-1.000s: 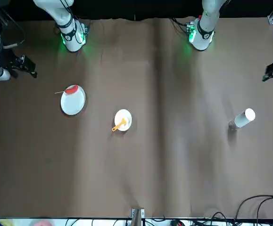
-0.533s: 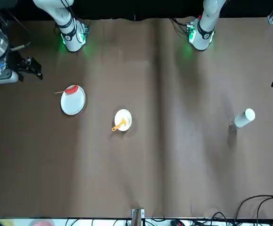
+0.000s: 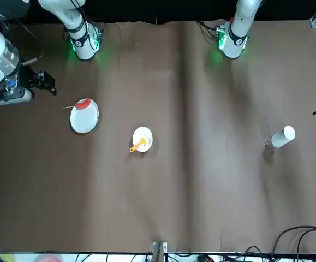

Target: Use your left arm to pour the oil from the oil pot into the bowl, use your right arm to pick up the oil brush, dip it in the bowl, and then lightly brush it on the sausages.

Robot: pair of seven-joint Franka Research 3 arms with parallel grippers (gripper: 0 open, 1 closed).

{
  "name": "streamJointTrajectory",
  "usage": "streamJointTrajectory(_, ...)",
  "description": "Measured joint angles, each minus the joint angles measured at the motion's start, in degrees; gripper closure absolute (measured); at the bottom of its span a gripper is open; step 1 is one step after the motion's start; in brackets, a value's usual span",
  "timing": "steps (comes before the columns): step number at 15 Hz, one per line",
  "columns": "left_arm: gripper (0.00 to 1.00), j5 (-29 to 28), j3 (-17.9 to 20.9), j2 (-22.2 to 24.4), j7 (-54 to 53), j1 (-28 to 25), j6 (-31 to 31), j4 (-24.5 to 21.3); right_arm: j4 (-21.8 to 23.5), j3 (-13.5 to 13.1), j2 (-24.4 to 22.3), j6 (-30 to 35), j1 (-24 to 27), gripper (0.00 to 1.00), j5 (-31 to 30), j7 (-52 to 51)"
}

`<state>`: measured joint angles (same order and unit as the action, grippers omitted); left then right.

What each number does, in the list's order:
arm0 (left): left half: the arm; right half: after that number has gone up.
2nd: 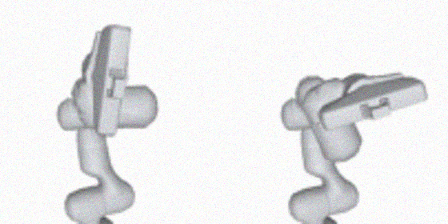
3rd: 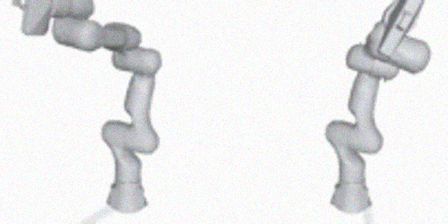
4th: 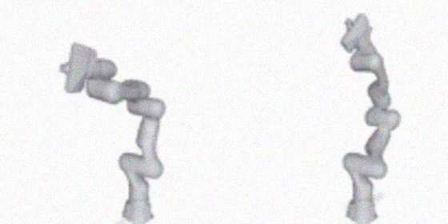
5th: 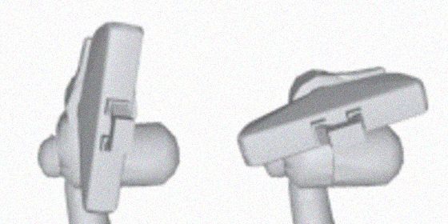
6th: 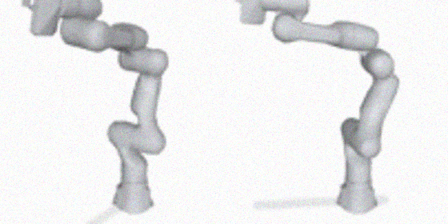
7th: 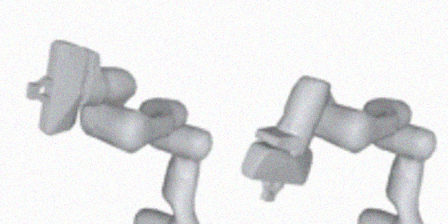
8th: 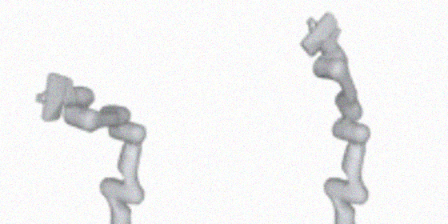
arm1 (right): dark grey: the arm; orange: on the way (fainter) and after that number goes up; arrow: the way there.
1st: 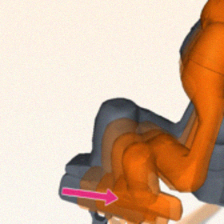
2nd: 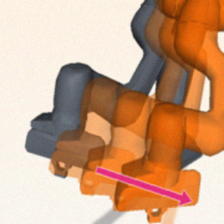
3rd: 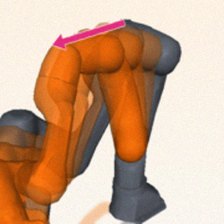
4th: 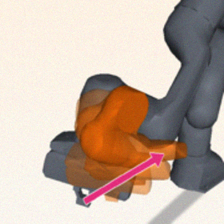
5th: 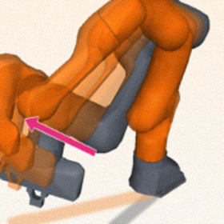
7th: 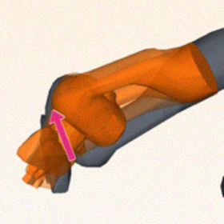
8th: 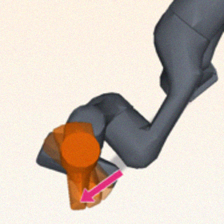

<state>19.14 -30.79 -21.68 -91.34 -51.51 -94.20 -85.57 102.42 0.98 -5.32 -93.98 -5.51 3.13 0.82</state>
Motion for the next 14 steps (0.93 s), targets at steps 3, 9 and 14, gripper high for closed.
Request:
streamJointTrajectory(3,0.01,4.4,0.0,-3.5,-8.8,-1.7,-0.1,0.6,-1.6,0.0,3.3,-0.5,-0.5,0.0,0.2,0.0)
streamJointTrajectory(9,0.01,11.7,0.2,-12.6,-21.0,-8.6,2.7,0.4,-3.8,-0.1,7.0,-0.7,-0.5,0.0,0.5,0.0)
streamJointTrajectory(14,0.01,14.4,0.2,-21.5,-29.8,-9.6,5.0,0.4,-4.2,-0.1,8.3,-2.8,-0.5,0.0,1.3,0.0)
